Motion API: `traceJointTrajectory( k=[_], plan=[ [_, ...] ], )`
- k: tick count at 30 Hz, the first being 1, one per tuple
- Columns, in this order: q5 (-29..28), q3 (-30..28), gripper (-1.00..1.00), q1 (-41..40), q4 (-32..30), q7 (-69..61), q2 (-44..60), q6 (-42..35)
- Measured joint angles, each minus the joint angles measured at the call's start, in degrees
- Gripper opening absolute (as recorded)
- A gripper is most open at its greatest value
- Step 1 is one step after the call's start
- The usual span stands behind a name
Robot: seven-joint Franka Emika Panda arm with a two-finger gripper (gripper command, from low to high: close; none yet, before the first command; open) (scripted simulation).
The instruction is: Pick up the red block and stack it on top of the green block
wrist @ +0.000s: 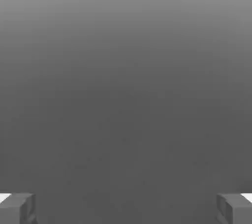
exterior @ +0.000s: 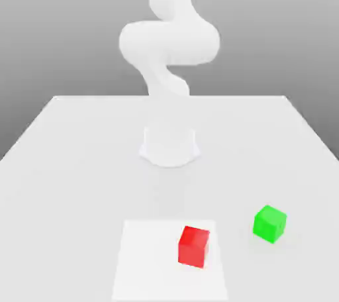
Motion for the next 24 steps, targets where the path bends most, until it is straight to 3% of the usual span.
traceJointTrajectory(
  k=[13,20,24],
  plan=[
    [1.3,5.0,0.00,-1.0,-13.1,12.3,27.4,14.9],
    [-1.3,6.2,0.00,-0.3,-20.1,21.0,42.0,22.9],
    [-4.1,4.8,0.00,0.6,-20.0,23.9,50.4,29.4]
  ],
)
